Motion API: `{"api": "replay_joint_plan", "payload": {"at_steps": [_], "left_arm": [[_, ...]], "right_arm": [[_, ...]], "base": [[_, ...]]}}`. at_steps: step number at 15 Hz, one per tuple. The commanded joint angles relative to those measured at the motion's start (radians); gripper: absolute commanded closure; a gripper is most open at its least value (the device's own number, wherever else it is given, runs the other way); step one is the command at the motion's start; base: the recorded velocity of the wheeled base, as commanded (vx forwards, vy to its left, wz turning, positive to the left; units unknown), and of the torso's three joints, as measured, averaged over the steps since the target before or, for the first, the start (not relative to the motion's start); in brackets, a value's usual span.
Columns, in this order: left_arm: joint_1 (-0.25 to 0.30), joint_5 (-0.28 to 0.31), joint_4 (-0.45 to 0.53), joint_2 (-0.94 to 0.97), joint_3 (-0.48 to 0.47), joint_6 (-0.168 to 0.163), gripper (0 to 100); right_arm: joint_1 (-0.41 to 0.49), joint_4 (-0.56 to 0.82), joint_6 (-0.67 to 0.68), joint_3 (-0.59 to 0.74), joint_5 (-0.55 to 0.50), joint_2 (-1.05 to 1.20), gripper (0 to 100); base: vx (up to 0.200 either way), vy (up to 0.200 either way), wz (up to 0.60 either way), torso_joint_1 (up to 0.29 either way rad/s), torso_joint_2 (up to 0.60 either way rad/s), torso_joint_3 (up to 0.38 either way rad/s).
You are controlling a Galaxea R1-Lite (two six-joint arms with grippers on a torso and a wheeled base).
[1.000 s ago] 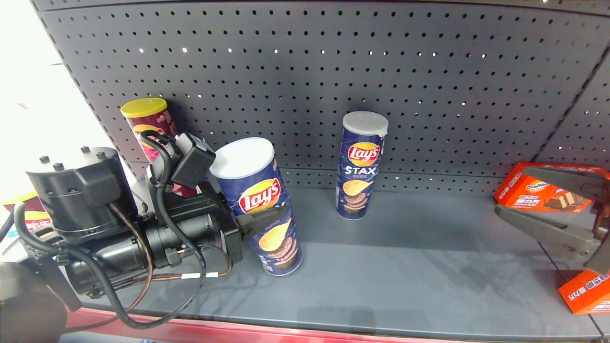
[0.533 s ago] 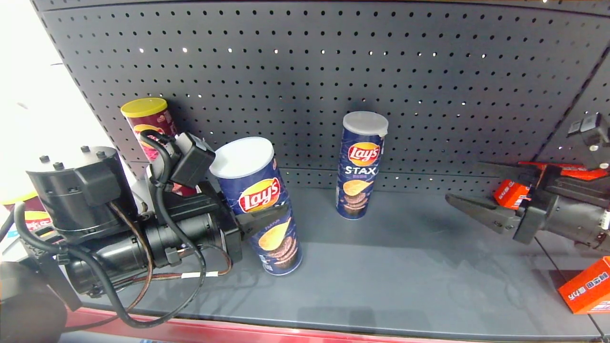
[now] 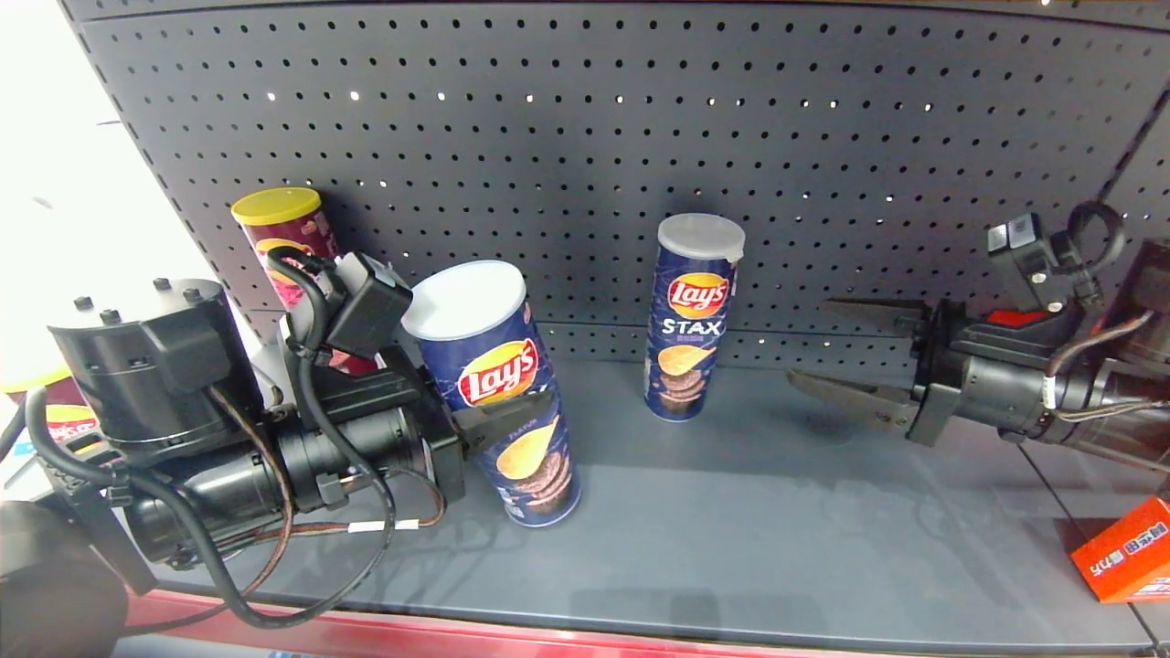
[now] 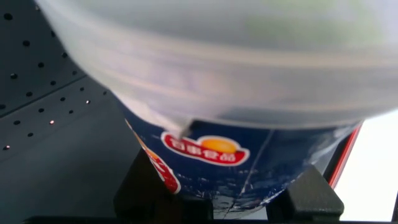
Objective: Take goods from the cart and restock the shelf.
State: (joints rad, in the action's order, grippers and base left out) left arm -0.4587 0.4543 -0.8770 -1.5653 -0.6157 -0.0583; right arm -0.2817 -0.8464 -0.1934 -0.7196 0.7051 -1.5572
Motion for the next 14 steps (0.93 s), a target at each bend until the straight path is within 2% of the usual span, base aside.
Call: {"api": "replay_joint_plan", "payload": {"at_steps": [1, 14], "left_arm": [[0.000, 0.000, 0.000, -0.002, -0.001, 0.000, 100], [-0.001, 0.001, 0.000, -0.013, -0.007, 0.000, 100]], "right_arm": [[-0.014, -0.010, -0.001, -0.023, 0.007, -0.060, 0], [-0.027, -0.056, 0.000, -0.158, 0.060, -0.291, 0]], "base": [[0.000, 0.000, 0.00, 0.000, 0.00, 0.000], [0.000, 0.000, 0.00, 0.000, 0.00, 0.000]]}}
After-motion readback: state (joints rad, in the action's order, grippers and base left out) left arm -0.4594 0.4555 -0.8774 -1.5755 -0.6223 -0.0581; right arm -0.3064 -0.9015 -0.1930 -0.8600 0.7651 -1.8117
